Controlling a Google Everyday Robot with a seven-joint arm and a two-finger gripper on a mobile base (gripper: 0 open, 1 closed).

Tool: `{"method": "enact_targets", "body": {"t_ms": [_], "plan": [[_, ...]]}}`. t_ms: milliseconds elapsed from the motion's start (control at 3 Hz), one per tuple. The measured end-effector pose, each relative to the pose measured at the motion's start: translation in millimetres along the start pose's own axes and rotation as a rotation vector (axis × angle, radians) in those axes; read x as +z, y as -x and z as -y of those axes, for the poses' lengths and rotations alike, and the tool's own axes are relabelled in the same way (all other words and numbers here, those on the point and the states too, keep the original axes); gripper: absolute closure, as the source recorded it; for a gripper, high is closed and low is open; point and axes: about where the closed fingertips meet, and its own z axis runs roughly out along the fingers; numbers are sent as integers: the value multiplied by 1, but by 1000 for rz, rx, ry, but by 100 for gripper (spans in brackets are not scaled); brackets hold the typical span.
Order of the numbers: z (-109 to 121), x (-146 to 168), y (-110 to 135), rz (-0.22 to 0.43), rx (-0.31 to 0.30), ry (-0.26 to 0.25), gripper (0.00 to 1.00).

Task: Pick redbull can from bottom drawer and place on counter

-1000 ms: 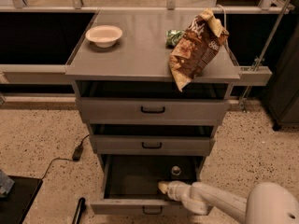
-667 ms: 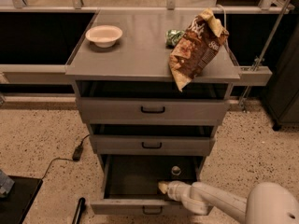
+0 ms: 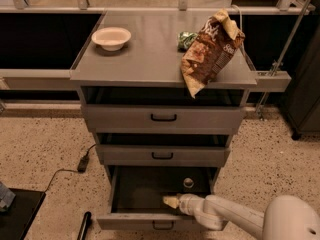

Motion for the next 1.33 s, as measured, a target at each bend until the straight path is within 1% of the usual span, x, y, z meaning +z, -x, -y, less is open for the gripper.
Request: {"method": "enact_targets", "body": {"t_ms": [333, 667, 1000, 1333], "plan": [[0, 0, 0, 0, 0, 0, 0], [0, 0, 0, 0, 0, 0, 0], [5, -25, -4, 11, -3, -46, 0], [-11, -71, -4, 46, -57, -113, 0]]}}
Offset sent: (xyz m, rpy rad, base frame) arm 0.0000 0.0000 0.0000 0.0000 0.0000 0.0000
